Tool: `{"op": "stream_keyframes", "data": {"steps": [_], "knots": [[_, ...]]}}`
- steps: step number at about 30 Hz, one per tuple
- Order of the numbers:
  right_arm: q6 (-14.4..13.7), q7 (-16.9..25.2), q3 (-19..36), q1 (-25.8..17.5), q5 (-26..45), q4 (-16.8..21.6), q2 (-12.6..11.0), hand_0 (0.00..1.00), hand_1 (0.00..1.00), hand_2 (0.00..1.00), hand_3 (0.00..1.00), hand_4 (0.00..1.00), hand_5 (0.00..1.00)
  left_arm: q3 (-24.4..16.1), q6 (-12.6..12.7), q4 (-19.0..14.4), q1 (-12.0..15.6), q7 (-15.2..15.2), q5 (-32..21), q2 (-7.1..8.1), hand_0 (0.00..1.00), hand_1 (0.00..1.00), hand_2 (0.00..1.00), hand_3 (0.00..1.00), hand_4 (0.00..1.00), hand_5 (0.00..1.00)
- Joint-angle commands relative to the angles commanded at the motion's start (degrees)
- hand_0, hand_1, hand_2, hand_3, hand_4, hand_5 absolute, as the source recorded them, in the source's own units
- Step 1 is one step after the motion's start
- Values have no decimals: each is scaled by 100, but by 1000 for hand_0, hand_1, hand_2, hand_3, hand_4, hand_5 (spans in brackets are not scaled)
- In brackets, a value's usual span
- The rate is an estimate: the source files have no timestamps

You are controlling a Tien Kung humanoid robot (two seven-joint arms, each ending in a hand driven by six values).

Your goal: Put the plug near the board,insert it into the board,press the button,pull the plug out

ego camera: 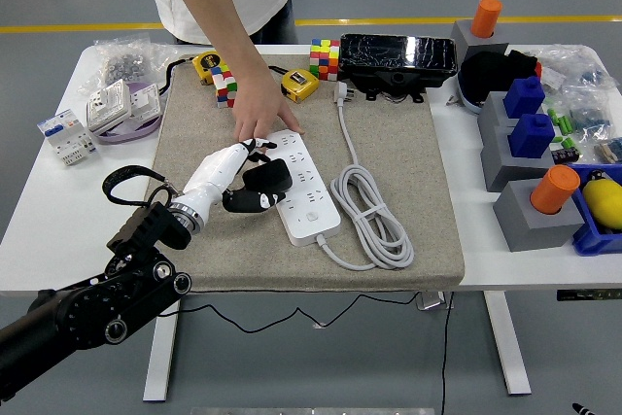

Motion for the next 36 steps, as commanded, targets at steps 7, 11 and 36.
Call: {"op": "stream_keyframes", "data": {"steps": [7, 11, 36], "knots": [[-1, 3, -12, -3, 2, 3, -4, 542, 642, 657, 559, 897, 420, 27, 84, 113, -85, -1, -64, -101, 338, 385, 418, 514, 573, 2], [-1, 3, -22, -5, 3, 2, -8, 542, 643, 657, 558, 897, 420, 27, 138, 118, -96, -30, -61, -120, 304, 349, 380, 499, 588, 2], [-3, 9, -6, -2, -9, 5, -4, 542, 643, 657, 558, 897, 419, -360, 356, 471, 229, -941, -517, 235, 339, 397, 407, 519, 604, 2]]}}
